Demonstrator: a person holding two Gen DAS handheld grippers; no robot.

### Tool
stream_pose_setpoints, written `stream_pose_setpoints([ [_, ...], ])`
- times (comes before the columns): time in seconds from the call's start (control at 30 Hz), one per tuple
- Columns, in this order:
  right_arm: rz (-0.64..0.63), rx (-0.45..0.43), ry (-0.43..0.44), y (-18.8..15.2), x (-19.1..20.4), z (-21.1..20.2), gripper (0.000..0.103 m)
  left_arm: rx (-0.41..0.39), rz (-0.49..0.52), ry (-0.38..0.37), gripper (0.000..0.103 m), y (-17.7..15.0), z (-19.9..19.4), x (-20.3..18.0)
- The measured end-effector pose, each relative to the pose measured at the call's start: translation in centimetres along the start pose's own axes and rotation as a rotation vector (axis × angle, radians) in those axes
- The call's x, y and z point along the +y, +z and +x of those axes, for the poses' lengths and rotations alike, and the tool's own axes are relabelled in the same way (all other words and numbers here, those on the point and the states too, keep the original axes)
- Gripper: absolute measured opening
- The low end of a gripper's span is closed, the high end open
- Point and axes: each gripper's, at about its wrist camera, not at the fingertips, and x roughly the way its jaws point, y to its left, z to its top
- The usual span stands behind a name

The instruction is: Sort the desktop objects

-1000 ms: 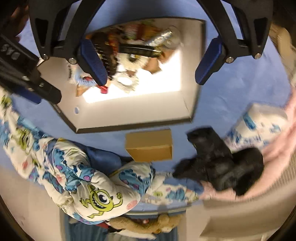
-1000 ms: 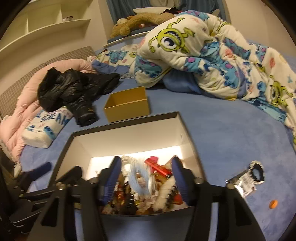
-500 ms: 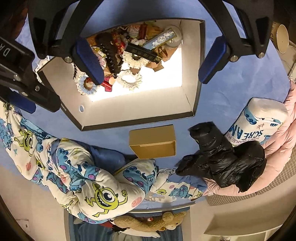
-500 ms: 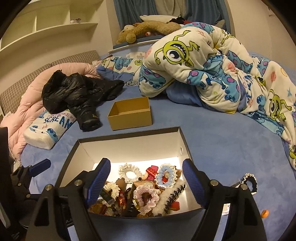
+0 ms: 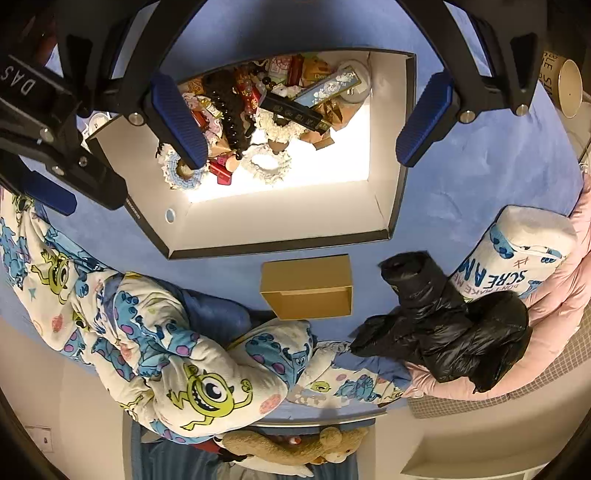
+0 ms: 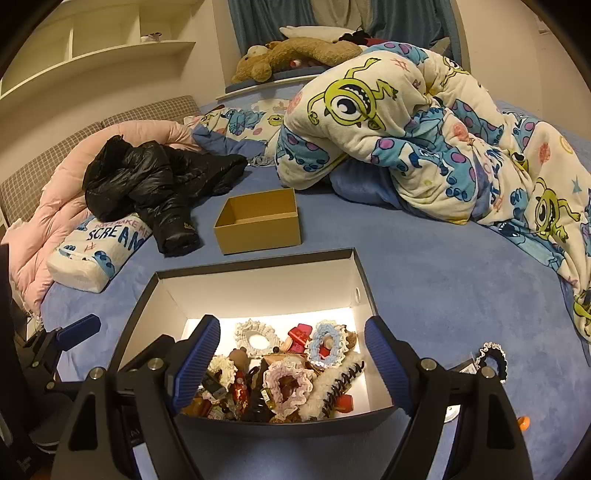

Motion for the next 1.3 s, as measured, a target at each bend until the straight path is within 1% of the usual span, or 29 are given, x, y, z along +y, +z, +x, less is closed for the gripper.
stream_pose_setpoints([
  [0.1,-0.008,0.002,-0.001,-0.2,0.1,0.0,0.083,-0.010,0.009,-0.001,0.103,-0.1,-0.1,-0.1],
  [0.2,-0.010,0.003,-0.002,-0.2,0.1,0.0,0.083,-0.008,0.030,0.024,0.103,-0.1,-0.1,-0.5],
  [0.37,-0.014,0.008,-0.005,-0.6,0.2,-0.2,0.083,0.000,0.027,0.022,0.103,-0.5,-0.5,-0.6],
  [0.5,0.002,0.021,-0.023,-1.5,-0.1,-1.1,0.083,0.017,0.021,0.003,0.103,-1.9,-1.6,-0.7],
  [0.6,0.008,0.035,-0.038,-2.3,-0.2,-2.2,0.083,0.028,0.029,-0.008,0.103,-3.2,-2.9,-0.8],
  [0.8,0.013,0.055,-0.070,-3.7,-0.2,-5.3,0.083,0.042,0.065,0.013,0.103,-5.4,-6.0,-1.7],
  [0.9,0.031,0.061,-0.078,-4.4,-0.2,-7.1,0.083,0.065,0.055,0.036,0.103,-6.7,-7.3,-2.0],
  [1.0,0.048,0.062,-0.078,-5.0,-0.2,-8.8,0.083,0.070,0.034,0.035,0.103,-7.8,-8.5,-1.9],
  [1.13,0.010,0.065,-0.088,-5.6,0.4,-10.5,0.083,0.065,-0.018,-0.015,0.103,-8.7,-10.3,-1.5],
  [1.3,-0.001,0.074,-0.099,-6.6,0.5,-12.0,0.083,0.046,-0.029,-0.033,0.103,-8.6,-11.6,-1.4],
])
